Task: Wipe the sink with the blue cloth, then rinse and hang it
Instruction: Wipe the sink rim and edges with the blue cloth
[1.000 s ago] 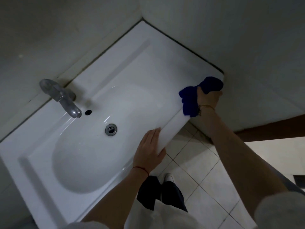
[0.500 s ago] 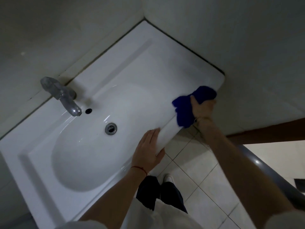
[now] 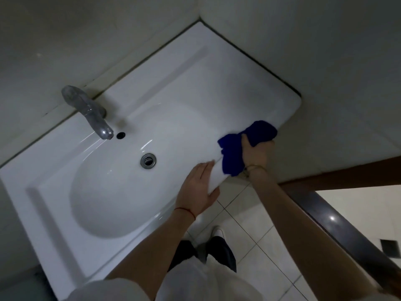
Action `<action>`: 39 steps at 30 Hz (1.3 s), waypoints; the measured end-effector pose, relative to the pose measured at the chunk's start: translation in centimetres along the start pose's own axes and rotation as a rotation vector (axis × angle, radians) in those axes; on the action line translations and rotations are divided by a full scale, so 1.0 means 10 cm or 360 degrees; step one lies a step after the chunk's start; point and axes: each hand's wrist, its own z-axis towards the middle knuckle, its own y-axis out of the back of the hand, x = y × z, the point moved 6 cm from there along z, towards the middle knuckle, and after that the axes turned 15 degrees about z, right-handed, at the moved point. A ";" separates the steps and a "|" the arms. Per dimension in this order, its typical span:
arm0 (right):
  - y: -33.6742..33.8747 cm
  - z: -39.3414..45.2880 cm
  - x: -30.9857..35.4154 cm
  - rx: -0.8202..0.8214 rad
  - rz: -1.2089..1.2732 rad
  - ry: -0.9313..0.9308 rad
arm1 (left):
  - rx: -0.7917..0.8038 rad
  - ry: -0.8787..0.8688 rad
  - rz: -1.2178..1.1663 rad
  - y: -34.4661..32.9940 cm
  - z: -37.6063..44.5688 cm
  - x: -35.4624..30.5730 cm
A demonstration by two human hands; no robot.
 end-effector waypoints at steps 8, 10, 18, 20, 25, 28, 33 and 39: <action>0.01 0.01 0.08 0.0090 -0.0065 -0.0020 | 0.0018 0.0042 0.0047 0.14 -0.35 0.19; 0.06 0.13 0.15 0.0031 0.0010 -0.0090 | 0.0056 0.0068 0.0100 0.19 -0.64 0.35; -0.18 -0.57 -0.10 -0.0066 -0.0014 -0.0047 | 0.0035 0.0126 0.0105 0.43 -1.60 0.81; -0.31 -0.98 -0.27 -0.0025 0.0046 -0.0045 | 0.0044 0.0116 0.0104 0.48 -1.75 0.89; -0.73 -2.00 -0.82 0.0090 0.0362 -0.0125 | 0.0053 0.0117 0.0064 0.55 -2.08 1.09; -0.90 -2.44 -1.09 0.0124 0.0424 -0.0197 | 0.0060 0.0130 -0.0014 0.57 -2.23 1.16; -0.93 -2.45 -1.14 0.0174 0.0352 -0.0206 | 0.0080 0.0099 -0.0001 0.58 -2.32 1.21; -0.79 -1.99 -0.88 -0.0022 0.0315 -0.0171 | 0.0130 0.0091 0.0010 0.56 -2.32 1.22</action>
